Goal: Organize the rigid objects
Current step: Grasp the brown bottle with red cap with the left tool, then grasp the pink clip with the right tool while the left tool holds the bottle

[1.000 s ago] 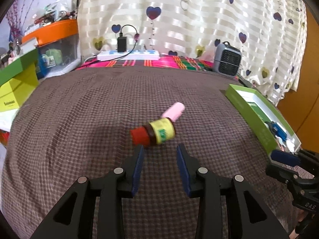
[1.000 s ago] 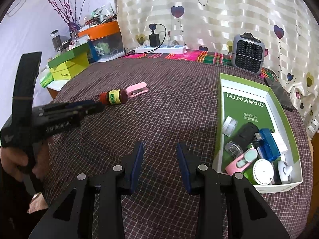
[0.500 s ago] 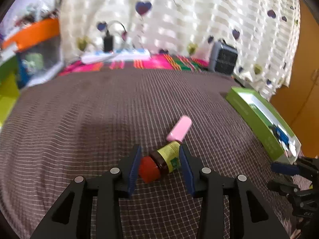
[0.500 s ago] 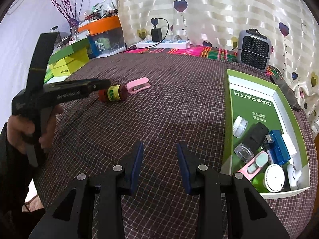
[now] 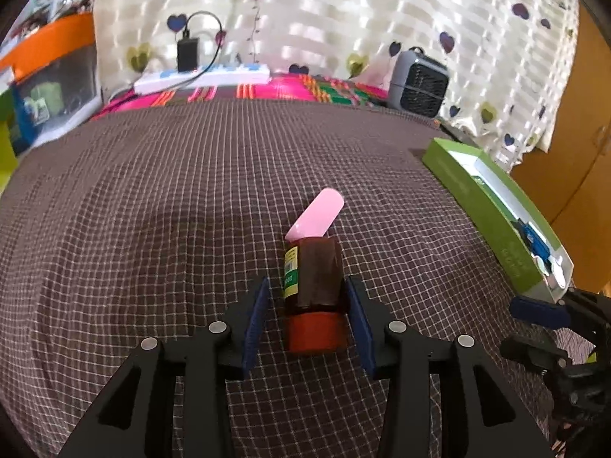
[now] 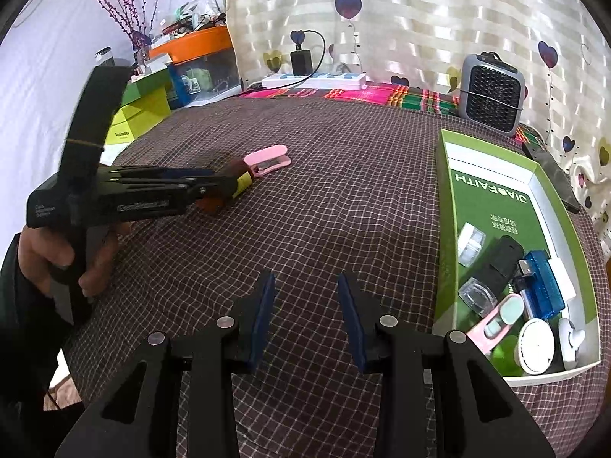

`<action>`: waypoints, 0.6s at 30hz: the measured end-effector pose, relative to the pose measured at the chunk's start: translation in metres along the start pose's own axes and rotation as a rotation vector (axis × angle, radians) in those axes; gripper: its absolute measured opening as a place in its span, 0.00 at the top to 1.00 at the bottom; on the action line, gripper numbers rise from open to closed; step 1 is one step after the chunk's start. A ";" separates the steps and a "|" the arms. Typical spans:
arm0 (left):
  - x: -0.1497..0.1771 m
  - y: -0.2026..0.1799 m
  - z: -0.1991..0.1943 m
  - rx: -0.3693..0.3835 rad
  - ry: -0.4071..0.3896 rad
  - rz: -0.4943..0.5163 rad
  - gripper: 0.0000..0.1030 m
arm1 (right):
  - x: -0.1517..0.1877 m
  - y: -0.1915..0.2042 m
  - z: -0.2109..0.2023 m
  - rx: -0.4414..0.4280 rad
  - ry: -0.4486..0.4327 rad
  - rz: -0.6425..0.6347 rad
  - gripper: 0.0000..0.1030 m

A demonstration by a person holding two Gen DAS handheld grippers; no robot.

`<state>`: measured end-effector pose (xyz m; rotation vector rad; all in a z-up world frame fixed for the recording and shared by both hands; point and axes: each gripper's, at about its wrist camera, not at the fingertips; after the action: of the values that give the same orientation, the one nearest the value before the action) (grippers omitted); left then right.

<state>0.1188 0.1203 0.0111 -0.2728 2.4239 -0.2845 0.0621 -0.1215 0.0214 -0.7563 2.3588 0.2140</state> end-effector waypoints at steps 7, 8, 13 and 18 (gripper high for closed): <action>0.005 0.009 -0.008 -0.024 -0.033 -0.065 0.70 | -0.008 0.000 0.004 0.015 0.001 0.009 0.65; 0.005 0.013 -0.011 -0.026 -0.043 -0.082 0.70 | -0.010 0.001 0.004 0.016 0.000 0.008 0.65; 0.009 0.029 -0.025 -0.044 -0.086 -0.137 0.70 | -0.024 0.007 0.014 0.012 0.001 -0.006 0.65; 0.010 0.038 -0.032 -0.050 -0.105 -0.147 0.70 | -0.047 0.015 0.033 -0.008 -0.008 -0.008 0.65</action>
<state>0.0854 0.1582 0.0186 -0.4781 2.3135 -0.2678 0.1008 -0.0765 0.0249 -0.7679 2.3482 0.2231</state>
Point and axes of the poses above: each gripper's, at about its wrist camera, not at the fingertips, and z roughly the way its jaws point, y to its left, x to its underside, and after that the axes turned 10 degrees about -z, right-handed
